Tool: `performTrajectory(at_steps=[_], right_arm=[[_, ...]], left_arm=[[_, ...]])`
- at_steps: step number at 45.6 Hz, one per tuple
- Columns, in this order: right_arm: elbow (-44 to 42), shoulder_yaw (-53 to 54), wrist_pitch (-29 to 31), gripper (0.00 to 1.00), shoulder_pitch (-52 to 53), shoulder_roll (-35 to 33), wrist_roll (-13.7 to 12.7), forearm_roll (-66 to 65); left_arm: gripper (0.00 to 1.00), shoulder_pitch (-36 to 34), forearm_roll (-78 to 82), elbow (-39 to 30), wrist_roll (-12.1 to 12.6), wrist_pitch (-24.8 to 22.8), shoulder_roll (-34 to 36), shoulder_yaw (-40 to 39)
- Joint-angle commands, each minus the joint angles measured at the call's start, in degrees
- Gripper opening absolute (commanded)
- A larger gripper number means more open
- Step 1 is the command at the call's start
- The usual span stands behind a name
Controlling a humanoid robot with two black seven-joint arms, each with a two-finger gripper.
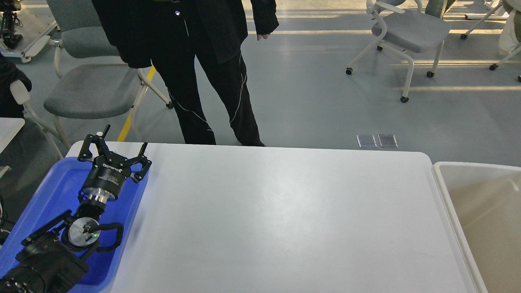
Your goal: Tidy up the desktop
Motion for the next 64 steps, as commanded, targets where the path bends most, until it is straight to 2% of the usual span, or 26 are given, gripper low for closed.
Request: performTrajectory(at_steps=[1,14,28,50,51,52,53,55,57,59,64], right_arm=[[-14.4,7.0,0.5,0.0,-12.6,9.5,0.1,7.4],[-30.7,9.1,1.0,0.0,-17.1,23.2,-0.2,10.4],[-41.8,9.1,4.0,0.0,-18.0,31.2,-0.8,13.6],[-44.3,12.1,3.0,0.0,-19.6,34.9,-2.1,16.5],[-44.3,12.3,2.9,0.06,-19.6,34.9,-2.1,16.5],[-44.3,12.4,2.8,0.16,-19.6,34.9,-2.1,16.5],[-44.4,12.4,2.7,0.44,-19.5,34.9,-2.1,16.5],[-44.8,12.5,2.6,0.7,-19.4,34.9,-2.1,16.5],[-45.7,12.7,2.6,0.9,-19.4,35.1,-2.1,16.5],[-46.7,12.9,2.3,0.97,-19.4,35.7,-2.1,16.5],[-48.8,12.9,1.2,0.98,-19.2,37.3,-2.0,16.5]], left_arm=[[1.0,0.0,0.0,0.0,0.0,0.0,0.0,-0.1],[1.0,0.0,0.0,0.0,0.0,0.0,0.0,-0.1],[1.0,0.0,0.0,0.0,0.0,0.0,0.0,0.0],[1.0,0.0,0.0,0.0,0.0,0.0,0.0,-0.1],[1.0,0.0,0.0,0.0,0.0,0.0,0.0,-0.1],[1.0,0.0,0.0,0.0,0.0,0.0,0.0,-0.1],[1.0,0.0,0.0,0.0,0.0,0.0,0.0,0.0],[1.0,0.0,0.0,0.0,0.0,0.0,0.0,-0.1],[1.0,0.0,0.0,0.0,0.0,0.0,0.0,0.0],[1.0,0.0,0.0,0.0,0.0,0.0,0.0,0.0],[1.0,0.0,0.0,0.0,0.0,0.0,0.0,0.0]])
